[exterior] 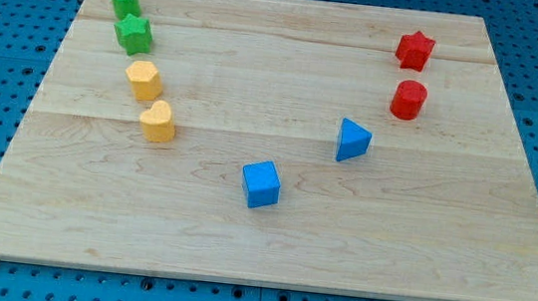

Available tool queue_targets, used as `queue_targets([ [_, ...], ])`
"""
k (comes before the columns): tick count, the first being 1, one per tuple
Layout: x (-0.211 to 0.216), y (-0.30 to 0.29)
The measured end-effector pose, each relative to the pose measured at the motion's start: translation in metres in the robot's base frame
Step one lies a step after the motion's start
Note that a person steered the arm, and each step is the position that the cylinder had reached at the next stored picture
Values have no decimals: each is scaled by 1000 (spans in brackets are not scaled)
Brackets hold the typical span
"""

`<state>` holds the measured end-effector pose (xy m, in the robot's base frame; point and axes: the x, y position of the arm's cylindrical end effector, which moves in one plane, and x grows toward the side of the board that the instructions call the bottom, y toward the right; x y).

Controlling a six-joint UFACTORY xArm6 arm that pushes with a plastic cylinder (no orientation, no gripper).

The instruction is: Move the yellow hexagon towards the yellow heart

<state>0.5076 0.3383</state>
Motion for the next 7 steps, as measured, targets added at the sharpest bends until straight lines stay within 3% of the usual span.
queue_targets([
  [1,-10,-34],
  [3,-37,-182],
  [4,-73,-187],
  [5,-101,-228],
  [7,-136,-374],
])
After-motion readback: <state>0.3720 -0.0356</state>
